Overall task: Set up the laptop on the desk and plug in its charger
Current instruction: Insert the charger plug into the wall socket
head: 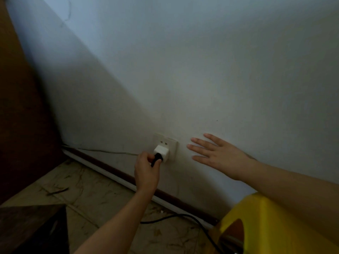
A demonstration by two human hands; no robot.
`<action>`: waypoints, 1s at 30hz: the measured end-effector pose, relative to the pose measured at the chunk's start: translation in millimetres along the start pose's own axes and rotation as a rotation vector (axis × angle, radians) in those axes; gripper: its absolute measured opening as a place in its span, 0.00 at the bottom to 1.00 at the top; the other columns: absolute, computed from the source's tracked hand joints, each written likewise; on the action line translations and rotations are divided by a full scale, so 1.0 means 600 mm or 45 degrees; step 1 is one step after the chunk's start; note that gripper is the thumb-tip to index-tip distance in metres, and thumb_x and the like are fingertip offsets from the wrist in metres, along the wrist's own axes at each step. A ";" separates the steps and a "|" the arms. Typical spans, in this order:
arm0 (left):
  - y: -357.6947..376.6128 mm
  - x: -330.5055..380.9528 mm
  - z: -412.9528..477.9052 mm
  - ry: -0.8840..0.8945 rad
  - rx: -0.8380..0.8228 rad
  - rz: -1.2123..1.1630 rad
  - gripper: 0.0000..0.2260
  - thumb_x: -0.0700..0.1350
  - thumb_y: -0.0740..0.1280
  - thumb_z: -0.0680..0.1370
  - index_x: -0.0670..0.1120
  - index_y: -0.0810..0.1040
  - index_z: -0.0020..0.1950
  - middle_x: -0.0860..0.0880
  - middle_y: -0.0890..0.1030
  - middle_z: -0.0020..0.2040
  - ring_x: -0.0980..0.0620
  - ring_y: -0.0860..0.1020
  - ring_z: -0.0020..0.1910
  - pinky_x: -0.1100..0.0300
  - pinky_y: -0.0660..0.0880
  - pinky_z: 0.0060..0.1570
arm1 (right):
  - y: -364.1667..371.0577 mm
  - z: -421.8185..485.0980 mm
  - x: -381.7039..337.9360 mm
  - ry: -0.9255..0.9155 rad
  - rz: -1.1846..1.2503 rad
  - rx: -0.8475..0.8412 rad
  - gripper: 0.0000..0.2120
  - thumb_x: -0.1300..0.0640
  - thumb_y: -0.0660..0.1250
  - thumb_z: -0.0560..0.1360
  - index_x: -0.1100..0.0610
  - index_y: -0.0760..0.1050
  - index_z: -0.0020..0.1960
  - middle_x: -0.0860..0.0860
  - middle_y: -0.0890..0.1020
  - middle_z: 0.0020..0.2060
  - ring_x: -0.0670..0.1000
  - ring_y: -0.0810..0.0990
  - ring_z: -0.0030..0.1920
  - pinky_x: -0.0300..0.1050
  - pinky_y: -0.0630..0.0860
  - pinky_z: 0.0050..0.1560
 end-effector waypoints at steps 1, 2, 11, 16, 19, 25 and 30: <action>0.000 0.000 -0.001 0.011 -0.008 0.009 0.07 0.42 0.70 0.73 0.45 0.72 0.42 0.48 0.76 0.45 0.49 0.76 0.43 0.55 0.75 0.40 | 0.000 0.000 0.000 -0.002 -0.005 0.001 0.38 0.61 0.63 0.77 0.51 0.43 0.78 0.53 0.33 0.75 0.55 0.24 0.67 0.56 0.20 0.62; 0.000 0.000 -0.001 0.011 -0.018 0.012 0.07 0.43 0.70 0.73 0.46 0.72 0.42 0.48 0.76 0.45 0.49 0.76 0.42 0.54 0.76 0.40 | 0.000 -0.001 0.000 -0.009 -0.010 0.006 0.37 0.62 0.62 0.77 0.51 0.43 0.78 0.53 0.33 0.75 0.55 0.24 0.67 0.56 0.21 0.63; -0.014 0.003 -0.014 0.025 -0.116 0.134 0.07 0.47 0.69 0.74 0.50 0.72 0.47 0.51 0.77 0.50 0.52 0.77 0.45 0.54 0.77 0.40 | 0.003 0.001 -0.002 0.013 -0.047 -0.009 0.39 0.58 0.63 0.77 0.50 0.41 0.78 0.53 0.32 0.75 0.54 0.24 0.68 0.58 0.24 0.64; -0.046 0.047 -0.033 0.165 -0.112 0.239 0.16 0.52 0.68 0.74 0.51 0.73 0.61 0.51 0.77 0.59 0.52 0.76 0.54 0.52 0.76 0.50 | -0.026 -0.004 -0.015 0.036 0.201 -0.020 0.44 0.43 0.67 0.72 0.50 0.43 0.77 0.53 0.38 0.77 0.56 0.35 0.76 0.57 0.30 0.71; -0.072 0.135 -0.044 0.405 -0.180 0.278 0.20 0.57 0.65 0.76 0.53 0.71 0.65 0.53 0.76 0.63 0.53 0.75 0.59 0.52 0.74 0.57 | -0.067 -0.025 -0.002 0.132 0.517 0.074 0.42 0.40 0.63 0.74 0.49 0.41 0.77 0.53 0.41 0.78 0.55 0.40 0.77 0.55 0.40 0.74; -0.156 0.392 -0.077 1.003 -0.217 0.454 0.26 0.63 0.58 0.75 0.52 0.69 0.69 0.53 0.73 0.69 0.55 0.73 0.65 0.57 0.66 0.64 | -0.190 -0.095 0.090 0.186 0.735 0.257 0.39 0.39 0.60 0.75 0.46 0.42 0.77 0.51 0.42 0.78 0.54 0.41 0.77 0.55 0.43 0.75; -0.228 0.572 -0.086 1.158 -0.343 0.565 0.30 0.65 0.54 0.76 0.50 0.63 0.74 0.50 0.67 0.74 0.54 0.63 0.73 0.52 0.61 0.71 | -0.337 -0.181 0.210 0.266 0.850 0.481 0.38 0.39 0.58 0.76 0.48 0.42 0.77 0.51 0.47 0.78 0.53 0.45 0.78 0.54 0.46 0.75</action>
Point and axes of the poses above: each hand's wrist, its own z-axis towards the middle knuckle, its own y-axis out of the palm, x = y × z, the point moved 8 cm from there along z, towards the middle knuckle
